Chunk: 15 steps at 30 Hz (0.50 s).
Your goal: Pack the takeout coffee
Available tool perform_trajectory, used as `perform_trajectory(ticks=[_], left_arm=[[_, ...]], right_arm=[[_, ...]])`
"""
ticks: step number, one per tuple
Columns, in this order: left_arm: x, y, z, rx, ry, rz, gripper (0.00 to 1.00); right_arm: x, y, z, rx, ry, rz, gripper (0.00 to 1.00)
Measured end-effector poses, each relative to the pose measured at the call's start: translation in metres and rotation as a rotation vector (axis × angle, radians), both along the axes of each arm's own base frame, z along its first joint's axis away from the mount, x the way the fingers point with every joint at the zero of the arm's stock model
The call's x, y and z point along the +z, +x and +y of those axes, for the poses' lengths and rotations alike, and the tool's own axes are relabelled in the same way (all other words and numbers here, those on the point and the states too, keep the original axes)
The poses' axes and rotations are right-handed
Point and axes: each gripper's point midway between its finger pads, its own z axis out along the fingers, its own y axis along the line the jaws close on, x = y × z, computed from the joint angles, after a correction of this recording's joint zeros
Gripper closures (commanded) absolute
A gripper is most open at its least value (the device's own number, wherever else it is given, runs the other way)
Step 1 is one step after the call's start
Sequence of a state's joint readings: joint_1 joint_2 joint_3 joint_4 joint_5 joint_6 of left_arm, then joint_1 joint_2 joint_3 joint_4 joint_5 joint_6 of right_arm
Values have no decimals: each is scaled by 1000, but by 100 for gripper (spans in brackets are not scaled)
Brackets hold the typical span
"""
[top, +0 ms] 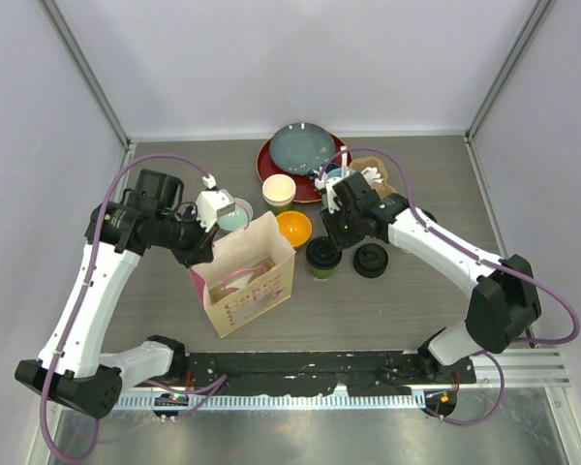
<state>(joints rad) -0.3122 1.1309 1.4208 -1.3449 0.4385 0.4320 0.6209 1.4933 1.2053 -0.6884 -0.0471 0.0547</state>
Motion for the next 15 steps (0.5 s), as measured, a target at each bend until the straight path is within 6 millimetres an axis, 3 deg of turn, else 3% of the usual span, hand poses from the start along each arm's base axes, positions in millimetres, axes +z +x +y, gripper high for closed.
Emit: perform_trajectory(ticks=[5, 9, 15], left_arm=[[0, 0, 0, 0, 0, 0, 100], [0, 0, 0, 0, 0, 0, 100], [0, 0, 0, 0, 0, 0, 100]], right_arm=[[-4, -2, 0, 11, -3, 9, 71], [-4, -1, 1, 23, -2, 2, 83], [-4, -1, 3, 42, -3, -2, 92]])
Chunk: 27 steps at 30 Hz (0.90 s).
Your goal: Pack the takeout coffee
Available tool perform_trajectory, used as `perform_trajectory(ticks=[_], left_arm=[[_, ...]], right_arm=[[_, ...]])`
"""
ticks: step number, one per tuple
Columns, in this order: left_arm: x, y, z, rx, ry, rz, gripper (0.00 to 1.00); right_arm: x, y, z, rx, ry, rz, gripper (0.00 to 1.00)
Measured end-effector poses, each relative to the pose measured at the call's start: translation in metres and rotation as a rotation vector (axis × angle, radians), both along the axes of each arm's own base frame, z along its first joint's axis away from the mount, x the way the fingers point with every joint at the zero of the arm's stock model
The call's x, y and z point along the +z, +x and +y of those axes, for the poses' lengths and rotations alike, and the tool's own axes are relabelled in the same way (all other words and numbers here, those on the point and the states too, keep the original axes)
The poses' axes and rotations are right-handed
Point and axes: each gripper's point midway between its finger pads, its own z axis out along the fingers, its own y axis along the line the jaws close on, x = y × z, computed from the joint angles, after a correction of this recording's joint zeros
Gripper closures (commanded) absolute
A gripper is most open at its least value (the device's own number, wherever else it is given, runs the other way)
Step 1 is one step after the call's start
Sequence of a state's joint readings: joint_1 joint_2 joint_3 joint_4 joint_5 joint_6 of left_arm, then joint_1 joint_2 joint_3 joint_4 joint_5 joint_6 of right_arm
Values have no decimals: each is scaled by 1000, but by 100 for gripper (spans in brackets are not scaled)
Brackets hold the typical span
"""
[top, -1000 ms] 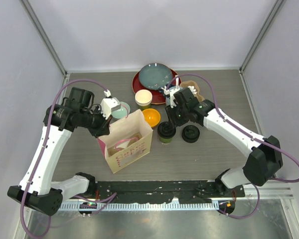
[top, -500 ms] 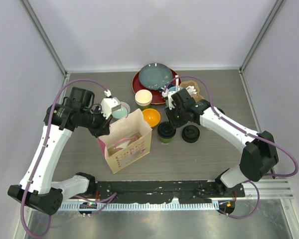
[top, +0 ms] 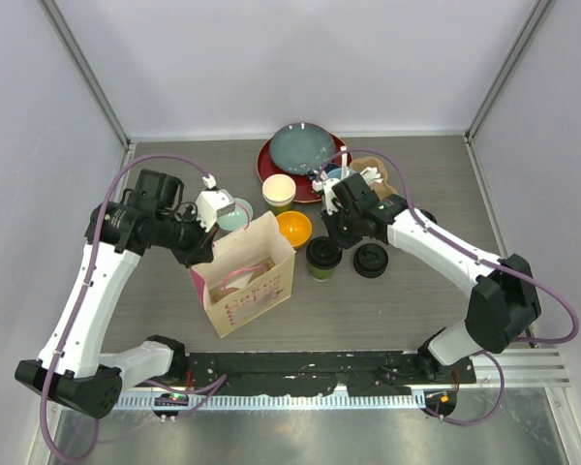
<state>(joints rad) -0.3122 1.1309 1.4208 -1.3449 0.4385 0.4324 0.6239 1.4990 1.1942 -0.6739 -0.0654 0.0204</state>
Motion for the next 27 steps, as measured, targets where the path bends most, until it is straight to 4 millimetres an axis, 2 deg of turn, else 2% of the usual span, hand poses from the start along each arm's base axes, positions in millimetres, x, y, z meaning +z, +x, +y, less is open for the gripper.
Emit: perform_trajectory(ticks=[3, 9, 12, 16, 22, 27], left_arm=[[0, 0, 0, 0, 0, 0, 100], [-1, 0, 0, -1, 0, 5, 100], [-1, 0, -1, -2, -4, 10, 100], [-1, 0, -4, -9, -15, 19, 100], [-1, -1, -6, -17, -29, 24, 100], [0, -2, -7, -19, -35, 27, 100]], right_arm=[[0, -2, 2, 15, -4, -3, 99], [3, -12, 3, 48, -34, 10, 99], [15, -16, 0, 48, -39, 8, 99], [55, -16, -2, 40, -6, -55, 99], [134, -15, -7, 8, 80, -196, 99], [212, -17, -12, -10, 183, -337, 99]])
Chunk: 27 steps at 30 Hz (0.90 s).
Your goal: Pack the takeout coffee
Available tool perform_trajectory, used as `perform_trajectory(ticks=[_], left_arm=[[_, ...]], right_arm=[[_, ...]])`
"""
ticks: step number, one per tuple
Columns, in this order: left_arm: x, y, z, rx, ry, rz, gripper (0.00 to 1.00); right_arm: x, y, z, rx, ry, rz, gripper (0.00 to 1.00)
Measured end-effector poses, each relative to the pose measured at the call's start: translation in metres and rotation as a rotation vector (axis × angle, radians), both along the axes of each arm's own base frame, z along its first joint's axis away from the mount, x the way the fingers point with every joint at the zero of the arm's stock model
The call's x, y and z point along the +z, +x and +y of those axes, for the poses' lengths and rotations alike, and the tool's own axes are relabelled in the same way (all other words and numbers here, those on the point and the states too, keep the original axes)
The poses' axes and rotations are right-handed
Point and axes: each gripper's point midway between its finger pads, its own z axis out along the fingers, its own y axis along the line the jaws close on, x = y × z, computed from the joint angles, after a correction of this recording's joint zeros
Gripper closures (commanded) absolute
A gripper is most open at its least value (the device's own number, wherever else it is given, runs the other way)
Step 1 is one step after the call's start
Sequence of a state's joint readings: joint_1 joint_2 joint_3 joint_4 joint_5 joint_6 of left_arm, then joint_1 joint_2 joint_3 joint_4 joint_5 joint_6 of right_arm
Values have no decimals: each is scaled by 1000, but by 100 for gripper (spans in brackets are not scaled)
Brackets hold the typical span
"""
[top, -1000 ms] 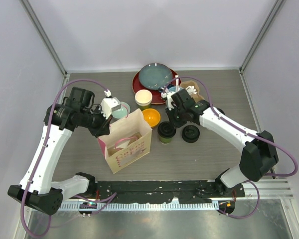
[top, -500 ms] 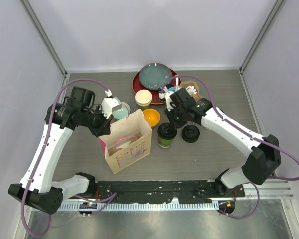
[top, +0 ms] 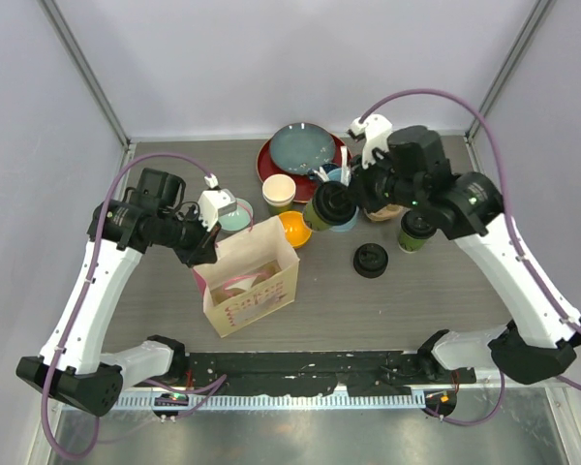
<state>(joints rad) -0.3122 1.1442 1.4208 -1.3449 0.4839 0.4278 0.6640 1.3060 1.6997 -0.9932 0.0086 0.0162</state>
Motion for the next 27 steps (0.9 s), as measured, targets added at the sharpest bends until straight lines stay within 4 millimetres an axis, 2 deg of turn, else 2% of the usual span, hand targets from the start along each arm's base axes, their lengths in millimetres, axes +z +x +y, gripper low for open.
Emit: perform_trajectory(ticks=[3, 5, 8, 10, 14, 17, 22, 27], left_arm=[[0, -1, -1, -2, -5, 2, 100], [0, -1, -2, -4, -8, 4, 100], [0, -1, -2, -6, -12, 8, 100], [0, -1, -3, -6, -12, 10, 100], [0, -1, -3, -7, -14, 13, 100], [0, -1, -3, -8, -15, 13, 100], [1, -2, -5, -16, -26, 16, 100], [1, -3, -8, -24, -39, 23, 100]], right_arm=[[44, -6, 1, 19, 73, -78, 99], [67, -12, 5, 49, 113, -117, 99], [88, -23, 19, 110, 150, -145, 99], [93, -38, 43, 201, 156, -143, 99], [78, -58, 93, 355, 104, -90, 99], [48, -60, 117, 413, 24, -28, 99], [6, -52, 128, 441, -96, 48, 99], [-4, -53, 134, 517, -154, 25, 99]])
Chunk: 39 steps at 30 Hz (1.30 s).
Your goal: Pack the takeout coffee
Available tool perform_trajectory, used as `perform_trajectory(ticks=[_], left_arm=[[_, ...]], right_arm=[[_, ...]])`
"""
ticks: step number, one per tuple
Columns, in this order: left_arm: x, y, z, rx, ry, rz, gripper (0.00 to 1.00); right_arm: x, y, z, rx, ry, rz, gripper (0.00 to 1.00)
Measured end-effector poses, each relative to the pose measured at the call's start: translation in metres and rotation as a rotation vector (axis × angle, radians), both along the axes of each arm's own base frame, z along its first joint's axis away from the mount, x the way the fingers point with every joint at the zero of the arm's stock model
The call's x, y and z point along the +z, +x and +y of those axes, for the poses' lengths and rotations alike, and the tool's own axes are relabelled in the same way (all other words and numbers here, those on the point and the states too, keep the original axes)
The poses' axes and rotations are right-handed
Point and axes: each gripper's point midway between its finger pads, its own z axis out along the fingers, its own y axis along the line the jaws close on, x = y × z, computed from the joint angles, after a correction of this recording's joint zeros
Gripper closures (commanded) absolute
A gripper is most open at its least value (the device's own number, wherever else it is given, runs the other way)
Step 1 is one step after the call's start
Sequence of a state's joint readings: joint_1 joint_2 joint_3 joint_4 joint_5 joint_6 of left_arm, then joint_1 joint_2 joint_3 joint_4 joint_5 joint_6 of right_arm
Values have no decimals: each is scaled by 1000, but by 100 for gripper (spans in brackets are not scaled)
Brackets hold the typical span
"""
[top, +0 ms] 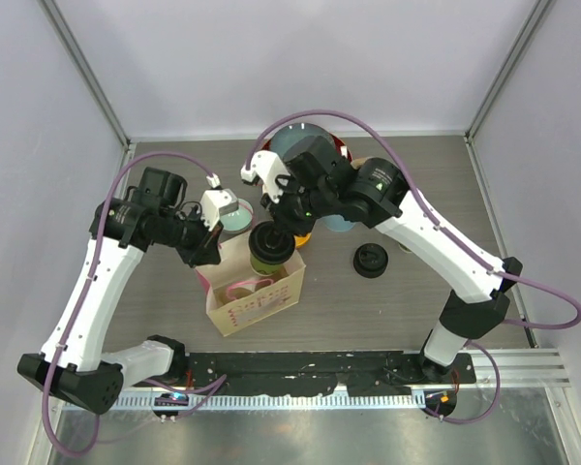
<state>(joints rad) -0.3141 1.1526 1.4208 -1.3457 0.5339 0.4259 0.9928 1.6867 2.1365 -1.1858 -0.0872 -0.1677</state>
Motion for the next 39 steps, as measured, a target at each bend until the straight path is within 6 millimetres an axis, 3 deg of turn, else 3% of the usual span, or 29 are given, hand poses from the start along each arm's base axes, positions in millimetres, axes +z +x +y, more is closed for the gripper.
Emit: perform_trajectory(ticks=[8, 14, 18, 25, 33, 39], left_arm=[[-1, 0, -2, -5, -5, 12, 100], [-1, 0, -2, -7, -6, 11, 100], [-1, 0, -2, -9, -6, 9, 100], [-1, 0, -2, -12, -8, 10, 100], [-4, -1, -2, -12, -4, 15, 100], [-6, -1, -1, -8, 0, 21, 100]], right_arm=[[-10, -27, 24, 303, -40, -82, 99], [-37, -22, 35, 433, -125, -129, 99], [-56, -17, 37, 504, -189, -155, 99], [-68, -12, 35, 603, -251, -211, 99], [-124, -22, 18, 658, -367, -112, 99], [-139, -24, 18, 670, -373, -86, 99]])
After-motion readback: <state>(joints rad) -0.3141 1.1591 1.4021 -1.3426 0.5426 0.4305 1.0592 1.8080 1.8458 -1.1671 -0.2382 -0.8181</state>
